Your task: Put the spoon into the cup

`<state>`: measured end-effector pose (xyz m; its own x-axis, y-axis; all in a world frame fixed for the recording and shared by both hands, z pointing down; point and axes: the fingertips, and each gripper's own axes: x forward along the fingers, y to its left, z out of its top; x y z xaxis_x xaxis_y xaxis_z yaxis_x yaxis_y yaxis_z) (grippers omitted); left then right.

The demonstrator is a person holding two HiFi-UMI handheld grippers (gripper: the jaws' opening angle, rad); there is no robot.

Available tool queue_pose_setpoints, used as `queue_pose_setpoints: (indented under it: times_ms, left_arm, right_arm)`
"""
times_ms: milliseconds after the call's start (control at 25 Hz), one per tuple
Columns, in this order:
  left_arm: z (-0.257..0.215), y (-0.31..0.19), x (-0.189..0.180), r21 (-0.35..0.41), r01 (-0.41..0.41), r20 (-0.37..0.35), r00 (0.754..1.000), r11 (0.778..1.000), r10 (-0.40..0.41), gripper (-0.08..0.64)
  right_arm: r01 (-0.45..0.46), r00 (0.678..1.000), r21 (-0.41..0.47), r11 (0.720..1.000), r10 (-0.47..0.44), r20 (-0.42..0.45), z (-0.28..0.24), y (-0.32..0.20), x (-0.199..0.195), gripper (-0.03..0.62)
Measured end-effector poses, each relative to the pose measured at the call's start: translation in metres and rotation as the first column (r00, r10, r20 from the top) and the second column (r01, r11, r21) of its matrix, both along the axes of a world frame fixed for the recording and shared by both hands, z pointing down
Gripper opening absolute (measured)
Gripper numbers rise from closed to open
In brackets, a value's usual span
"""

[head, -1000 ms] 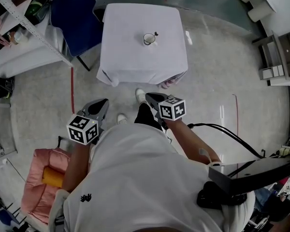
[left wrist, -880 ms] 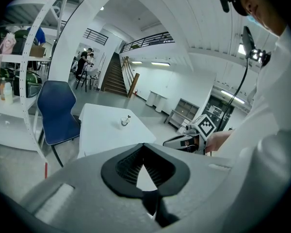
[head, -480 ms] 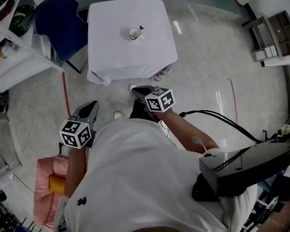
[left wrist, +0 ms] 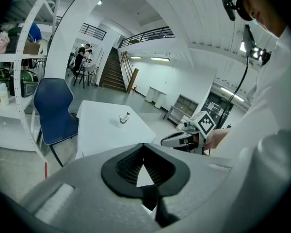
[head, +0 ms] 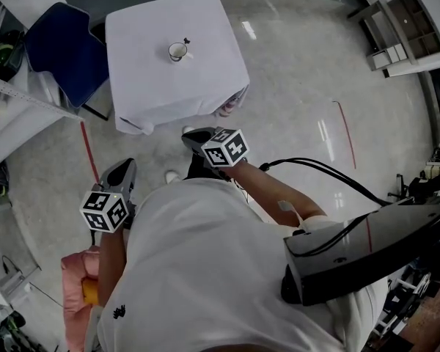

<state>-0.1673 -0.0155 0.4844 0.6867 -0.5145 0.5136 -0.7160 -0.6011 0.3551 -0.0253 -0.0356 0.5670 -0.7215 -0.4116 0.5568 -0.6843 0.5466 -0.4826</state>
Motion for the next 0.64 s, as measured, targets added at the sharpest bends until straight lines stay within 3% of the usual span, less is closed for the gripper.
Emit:
queue_pose_setpoints:
  times_ms: [320, 640]
  left_arm:
    - [0.000, -0.017, 0.026, -0.006, -0.027, 0.006, 1.000, 1.000, 0.027, 0.011]
    - [0.011, -0.061, 0.044, -0.024, -0.044, 0.013, 0.999, 0.999, 0.044, 0.011]
  right_arm:
    - [-0.007, 1.000, 0.000, 1.000, 0.007, 0.000, 0.003, -0.012, 0.024, 0.008]
    - [-0.045, 0.999, -0.014, 0.999, 0.045, 0.004, 0.017, -0.057, 0.051, 0.008]
